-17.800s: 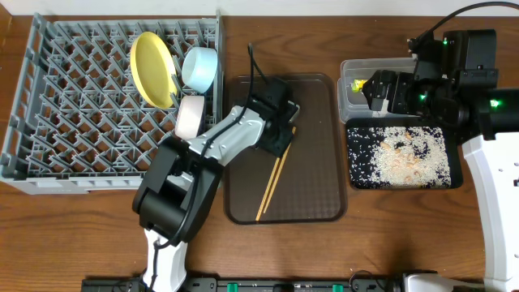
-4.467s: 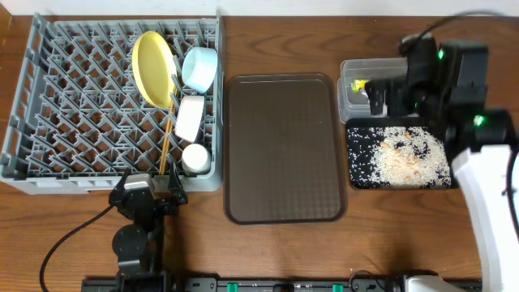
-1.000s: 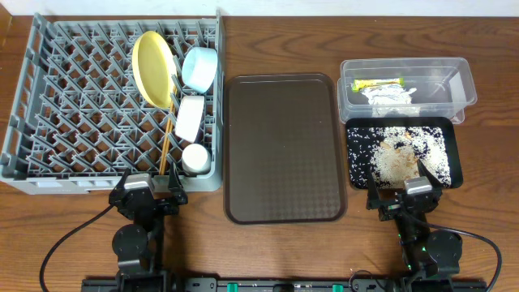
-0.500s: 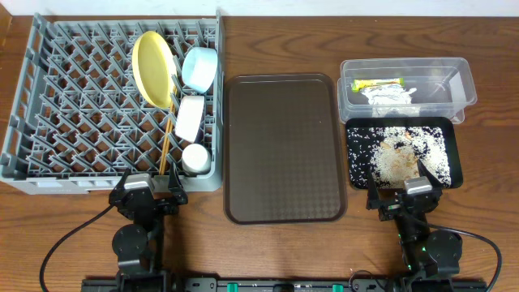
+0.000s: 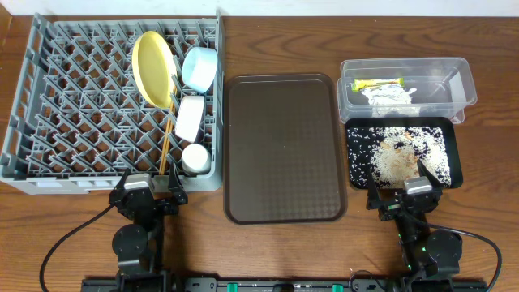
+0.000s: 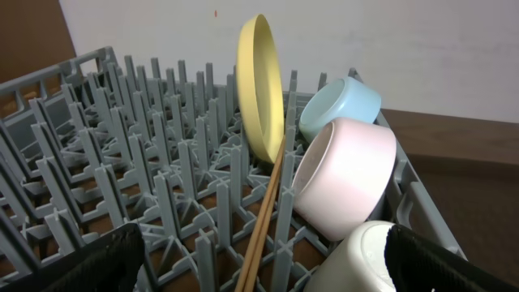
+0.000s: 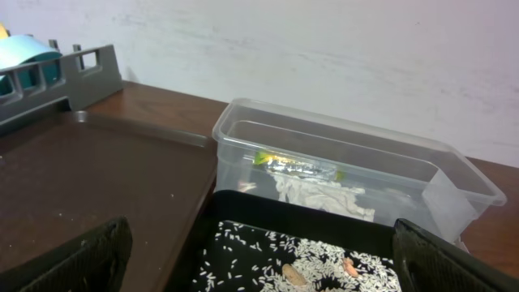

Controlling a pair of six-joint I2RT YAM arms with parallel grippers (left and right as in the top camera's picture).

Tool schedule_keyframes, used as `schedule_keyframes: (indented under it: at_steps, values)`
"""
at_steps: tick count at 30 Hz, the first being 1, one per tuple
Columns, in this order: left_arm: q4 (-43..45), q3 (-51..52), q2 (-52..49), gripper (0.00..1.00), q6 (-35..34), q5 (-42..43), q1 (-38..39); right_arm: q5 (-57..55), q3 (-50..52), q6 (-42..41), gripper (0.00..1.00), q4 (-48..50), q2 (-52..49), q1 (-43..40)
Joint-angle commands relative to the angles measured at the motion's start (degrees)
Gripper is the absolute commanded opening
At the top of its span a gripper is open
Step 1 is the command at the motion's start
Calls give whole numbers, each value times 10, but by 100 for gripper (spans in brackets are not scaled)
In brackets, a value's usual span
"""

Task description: Sort waste into correct bins and load items into the dishwasher

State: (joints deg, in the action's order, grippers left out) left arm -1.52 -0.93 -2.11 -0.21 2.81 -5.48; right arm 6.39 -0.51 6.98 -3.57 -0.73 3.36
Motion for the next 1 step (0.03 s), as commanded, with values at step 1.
schedule_keyframes:
  at_steps: [1]
  values:
    - [-25, 7, 0, 95, -3, -9, 1, -2, 2, 4, 99, -1, 4, -3]
